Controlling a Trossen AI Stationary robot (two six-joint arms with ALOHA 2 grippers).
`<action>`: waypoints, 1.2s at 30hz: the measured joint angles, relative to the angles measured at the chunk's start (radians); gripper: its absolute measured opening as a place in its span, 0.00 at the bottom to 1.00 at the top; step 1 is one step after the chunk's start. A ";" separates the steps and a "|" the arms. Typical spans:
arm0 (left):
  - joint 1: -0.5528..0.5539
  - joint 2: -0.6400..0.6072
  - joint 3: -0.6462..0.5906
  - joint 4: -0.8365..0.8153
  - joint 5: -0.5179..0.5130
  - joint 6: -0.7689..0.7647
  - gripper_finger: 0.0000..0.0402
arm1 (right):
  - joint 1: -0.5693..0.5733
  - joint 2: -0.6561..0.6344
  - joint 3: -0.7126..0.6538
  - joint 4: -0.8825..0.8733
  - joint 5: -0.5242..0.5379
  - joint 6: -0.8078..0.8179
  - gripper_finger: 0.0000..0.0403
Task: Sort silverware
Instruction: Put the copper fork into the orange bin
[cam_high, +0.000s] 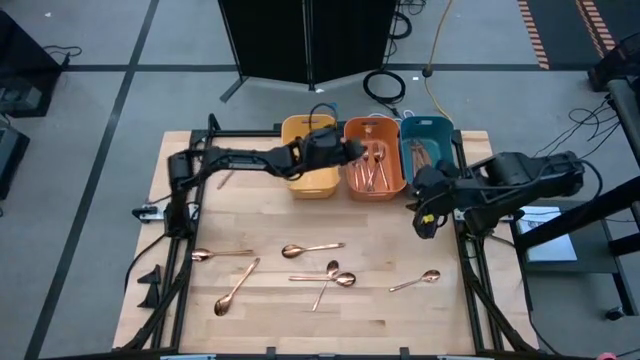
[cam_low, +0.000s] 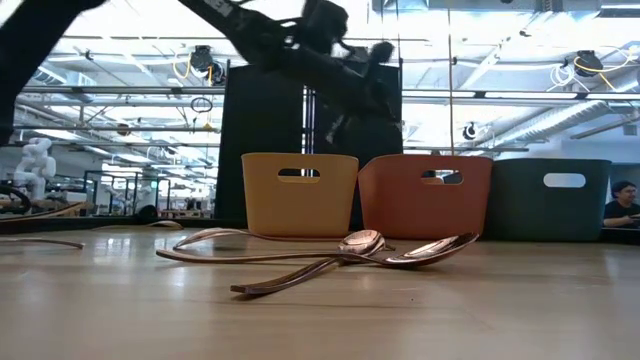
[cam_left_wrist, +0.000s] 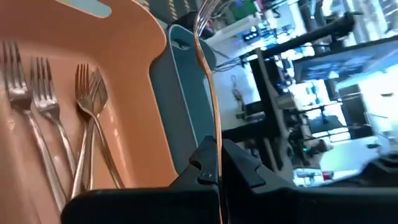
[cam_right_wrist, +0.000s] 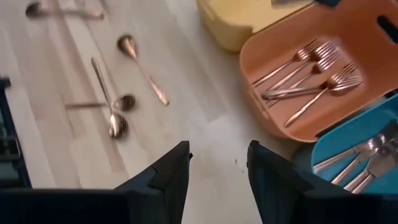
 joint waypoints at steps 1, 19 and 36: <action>0.000 0.027 0.040 -0.024 -0.004 0.004 0.00 | 0.000 -0.004 0.000 0.004 0.011 0.004 0.37; -0.004 0.156 0.241 -0.398 -0.256 -0.006 0.00 | 0.000 -0.014 -0.048 -0.021 0.065 -0.511 0.37; 0.000 0.150 0.241 -0.382 -0.087 0.190 0.16 | -0.002 -0.014 -0.059 0.019 0.072 -0.675 0.37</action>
